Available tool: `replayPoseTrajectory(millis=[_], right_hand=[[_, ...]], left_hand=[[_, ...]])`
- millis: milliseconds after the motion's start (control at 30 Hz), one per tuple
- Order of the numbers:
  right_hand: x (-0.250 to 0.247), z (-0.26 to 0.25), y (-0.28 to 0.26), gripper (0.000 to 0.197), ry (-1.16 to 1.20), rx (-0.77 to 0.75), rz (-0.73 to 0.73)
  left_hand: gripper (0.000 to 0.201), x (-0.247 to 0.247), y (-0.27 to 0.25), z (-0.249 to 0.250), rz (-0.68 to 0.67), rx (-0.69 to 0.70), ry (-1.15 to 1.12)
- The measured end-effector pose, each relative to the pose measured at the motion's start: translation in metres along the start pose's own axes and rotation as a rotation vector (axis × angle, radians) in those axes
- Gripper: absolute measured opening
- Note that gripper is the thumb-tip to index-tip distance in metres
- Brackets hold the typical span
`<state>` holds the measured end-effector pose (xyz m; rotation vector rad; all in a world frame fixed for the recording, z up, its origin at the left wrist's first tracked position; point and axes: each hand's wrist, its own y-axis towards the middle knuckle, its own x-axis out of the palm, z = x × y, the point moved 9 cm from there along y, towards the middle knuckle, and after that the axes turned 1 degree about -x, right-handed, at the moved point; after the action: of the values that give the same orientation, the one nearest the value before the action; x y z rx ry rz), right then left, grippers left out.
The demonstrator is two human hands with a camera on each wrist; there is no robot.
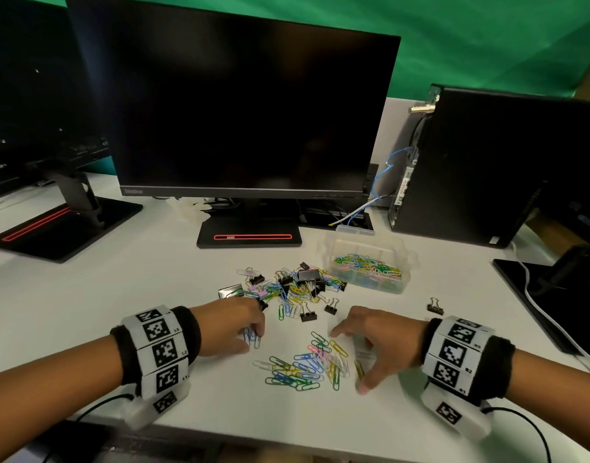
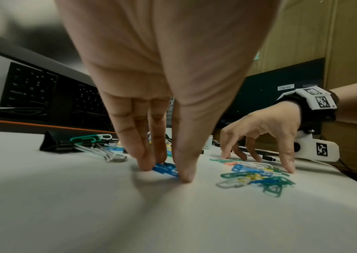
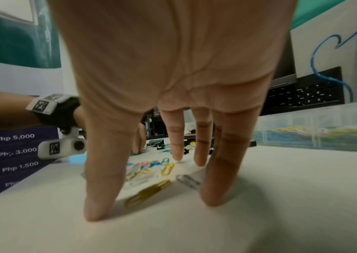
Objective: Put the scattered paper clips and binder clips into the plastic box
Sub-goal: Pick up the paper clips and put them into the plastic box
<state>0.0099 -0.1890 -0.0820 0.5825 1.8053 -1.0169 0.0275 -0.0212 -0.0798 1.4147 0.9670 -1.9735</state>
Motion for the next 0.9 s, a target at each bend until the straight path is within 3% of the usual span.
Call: replayPoseTrajectory(millis=[67, 200, 433, 700, 900], right_hand=[[0.004, -0.001, -0.001, 0.078, 0.015, 0.005, -0.008], [0.006, -0.001, -0.007, 0.061, 0.094, -0.013, 0.016], [0.000, 0.020, -0.016, 0.074, 0.126, 0.048, 0.048], [0.010, -0.001, 0.011, 0.079, 0.234, 0.043, 0.062], [0.007, -0.010, 0.027, 0.076, 0.309, 0.037, 0.100]], left_hand=[[0.032, -0.001, 0.004, 0.000, 0.008, -0.022, -0.045], [0.053, -0.003, 0.004, -0.003, -0.029, -0.080, -0.122], [0.079, 0.003, -0.004, -0.011, -0.115, -0.186, -0.064], [0.073, 0.023, 0.018, 0.042, -0.065, -0.122, -0.306], [0.065, 0.022, 0.037, 0.059, -0.022, -0.112, -0.295]])
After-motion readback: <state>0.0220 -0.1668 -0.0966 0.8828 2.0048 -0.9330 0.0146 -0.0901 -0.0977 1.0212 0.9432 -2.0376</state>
